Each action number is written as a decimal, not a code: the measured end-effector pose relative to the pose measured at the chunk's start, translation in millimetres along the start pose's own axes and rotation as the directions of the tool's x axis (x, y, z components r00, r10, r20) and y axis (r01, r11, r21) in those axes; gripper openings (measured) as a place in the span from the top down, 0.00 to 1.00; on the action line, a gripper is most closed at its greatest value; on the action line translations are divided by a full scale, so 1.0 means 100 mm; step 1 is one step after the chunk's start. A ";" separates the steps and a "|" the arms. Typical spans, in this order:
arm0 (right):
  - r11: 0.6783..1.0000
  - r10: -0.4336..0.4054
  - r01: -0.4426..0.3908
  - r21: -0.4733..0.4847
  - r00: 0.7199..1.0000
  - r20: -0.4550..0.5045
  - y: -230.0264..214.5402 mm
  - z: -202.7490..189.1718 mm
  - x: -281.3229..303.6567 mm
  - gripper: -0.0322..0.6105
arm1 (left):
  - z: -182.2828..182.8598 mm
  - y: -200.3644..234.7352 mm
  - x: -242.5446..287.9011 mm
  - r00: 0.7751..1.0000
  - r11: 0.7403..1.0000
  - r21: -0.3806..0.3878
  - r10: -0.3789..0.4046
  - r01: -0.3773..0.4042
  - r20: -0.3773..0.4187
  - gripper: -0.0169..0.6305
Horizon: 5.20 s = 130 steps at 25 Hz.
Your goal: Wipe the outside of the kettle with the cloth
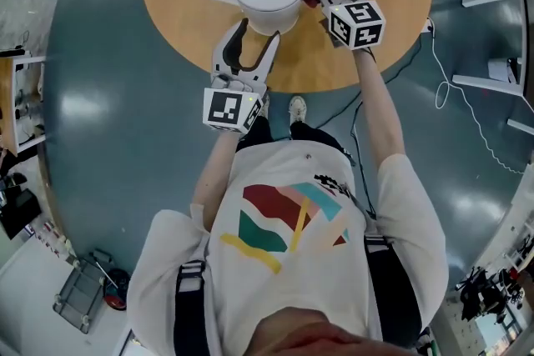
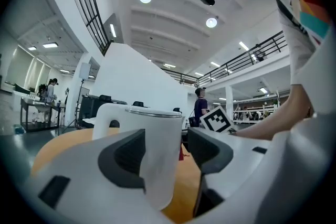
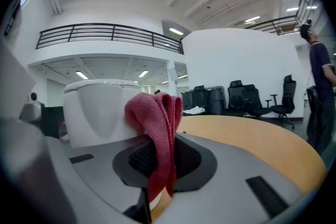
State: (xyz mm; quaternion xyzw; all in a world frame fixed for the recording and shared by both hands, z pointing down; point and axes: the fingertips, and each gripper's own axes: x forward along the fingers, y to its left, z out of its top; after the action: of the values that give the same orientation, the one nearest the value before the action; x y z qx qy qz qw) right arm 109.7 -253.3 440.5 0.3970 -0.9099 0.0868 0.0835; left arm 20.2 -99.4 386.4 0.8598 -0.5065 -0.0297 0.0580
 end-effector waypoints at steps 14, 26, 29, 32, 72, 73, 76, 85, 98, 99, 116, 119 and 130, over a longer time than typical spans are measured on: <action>0.961 0.248 -0.254 -0.108 0.967 -0.062 0.39 -0.13 -0.24 0.88 | 0.08 0.29 0.17 0.996 0.995 0.026 0.092 -0.091 -0.008 0.54; 0.908 0.397 -0.400 -0.123 0.916 -0.054 1.34 -0.12 -0.38 0.88 | 0.21 0.92 -0.31 0.971 0.969 0.062 0.241 -0.240 -0.001 0.54; 0.883 0.436 -0.440 -0.161 0.898 -0.063 1.62 -0.13 -0.42 0.88 | 0.25 1.03 -0.34 0.966 0.963 0.090 0.257 -0.256 -0.005 0.54; 0.884 0.395 -0.401 -0.241 0.915 -0.074 1.65 -0.17 -0.48 0.88 | 0.25 1.02 -0.31 0.965 0.960 0.104 0.261 -0.259 -0.011 0.54; 0.446 0.384 -0.376 -0.812 0.900 -0.205 1.64 -0.36 -0.41 0.88 | 0.16 0.73 -0.65 0.936 0.936 0.026 0.351 -0.352 0.027 0.54; 0.443 0.384 -0.390 -0.808 0.896 -0.222 1.65 -0.44 -0.39 0.88 | 0.13 0.74 -0.67 0.935 0.935 0.021 0.353 -0.353 0.025 0.54; 0.425 0.385 -0.436 -0.793 0.880 -0.278 1.69 -0.74 -0.31 0.88 | 0.02 0.80 -0.72 0.932 0.932 0.004 0.361 -0.362 0.019 0.54; 0.444 0.395 -0.555 -0.704 0.826 -0.402 1.76 -1.55 -0.04 0.88 | -0.34 0.96 -0.81 0.918 0.918 -0.021 0.395 -0.396 -0.016 0.54; 0.557 0.407 -0.543 -0.629 0.838 -0.363 1.72 -1.45 -0.15 0.88 | 0.09 0.59 -0.56 0.951 0.947 0.079 0.309 -0.310 0.028 0.54; 0.588 0.398 -0.524 -0.617 0.851 -0.344 1.66 -1.38 -0.20 0.88 | 0.17 0.46 -0.47 0.960 0.953 0.113 0.278 -0.280 0.029 0.54; 0.884 0.188 -0.227 -0.409 0.973 -0.134 0.20 -0.33 0.34 0.88 | -0.21 0.40 0.01 0.848 0.848 -0.030 0.528 -0.529 -0.039 0.38; 0.841 0.246 -0.291 -0.456 0.957 -0.156 0.32 -0.22 0.71 0.88 | -0.32 0.55 0.00 0.856 0.853 -0.082 0.512 -0.516 -0.064 0.38; 0.698 0.491 -0.534 -0.477 0.842 -0.223 0.70 -0.12 0.95 0.88 | -0.32 0.69 0.07 0.952 0.955 -0.012 0.294 -0.296 -0.080 0.38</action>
State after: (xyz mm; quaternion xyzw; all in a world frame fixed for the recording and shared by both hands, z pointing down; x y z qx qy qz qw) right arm -5.2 -270.9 467.0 0.0863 -0.9684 -0.1279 0.1960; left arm -33.4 -136.3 426.9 0.7743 -0.6262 0.0067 0.0916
